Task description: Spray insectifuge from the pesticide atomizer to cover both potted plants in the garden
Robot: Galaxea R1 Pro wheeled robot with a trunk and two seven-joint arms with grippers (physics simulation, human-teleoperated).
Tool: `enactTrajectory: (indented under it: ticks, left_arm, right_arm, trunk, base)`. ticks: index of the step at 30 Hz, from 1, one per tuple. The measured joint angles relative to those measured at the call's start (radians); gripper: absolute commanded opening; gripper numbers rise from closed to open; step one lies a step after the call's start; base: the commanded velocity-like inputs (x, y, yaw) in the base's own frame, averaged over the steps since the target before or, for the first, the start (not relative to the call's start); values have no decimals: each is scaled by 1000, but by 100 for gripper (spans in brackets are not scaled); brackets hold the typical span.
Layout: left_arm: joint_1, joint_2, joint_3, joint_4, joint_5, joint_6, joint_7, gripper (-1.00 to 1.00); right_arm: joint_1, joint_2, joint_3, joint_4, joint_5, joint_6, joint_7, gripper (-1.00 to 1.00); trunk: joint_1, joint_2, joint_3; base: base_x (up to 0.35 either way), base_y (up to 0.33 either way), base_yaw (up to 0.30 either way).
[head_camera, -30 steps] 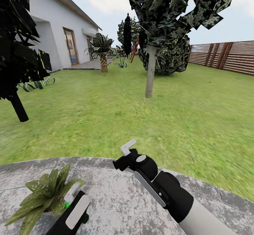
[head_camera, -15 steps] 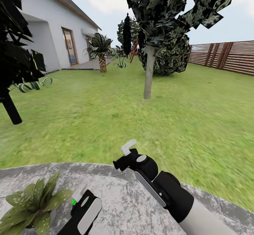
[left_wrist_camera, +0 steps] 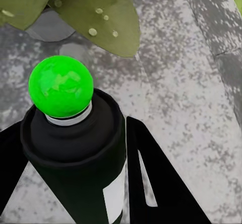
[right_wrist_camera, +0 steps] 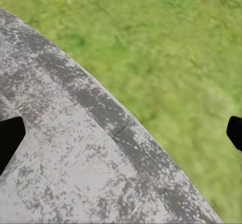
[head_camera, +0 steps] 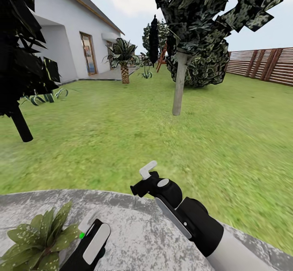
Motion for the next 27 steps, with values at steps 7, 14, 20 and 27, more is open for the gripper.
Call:
enactTrajectory:
  ticks: [7,14,20,27]
  left_arm:
    - [0,0,-4,1,-2,0,-4,-100]
    - [0,8,-5,9,-1,0,-9,-100]
    - [0,5,-3,39,6,-1,-35,-100]
    - [0,1,2,43,10,-4,-37,-100]
  right_arm:
    - [0,0,0,0,0,0,-2,100]
    - [0,0,0,0,0,0,-2,100]
    - [0,0,1,0,0,-2,-3,100]
    - [0,-2,2,0,1,-35,-3,100]
  trunk:
    - [0,0,0]
    - [0,0,0]
    - [0,0,0]
    - [0,0,0]
  base:
    - [148,-231,263]
    - [221,-231,263]
    - [223,-133,263]
    - [11,-3,240]
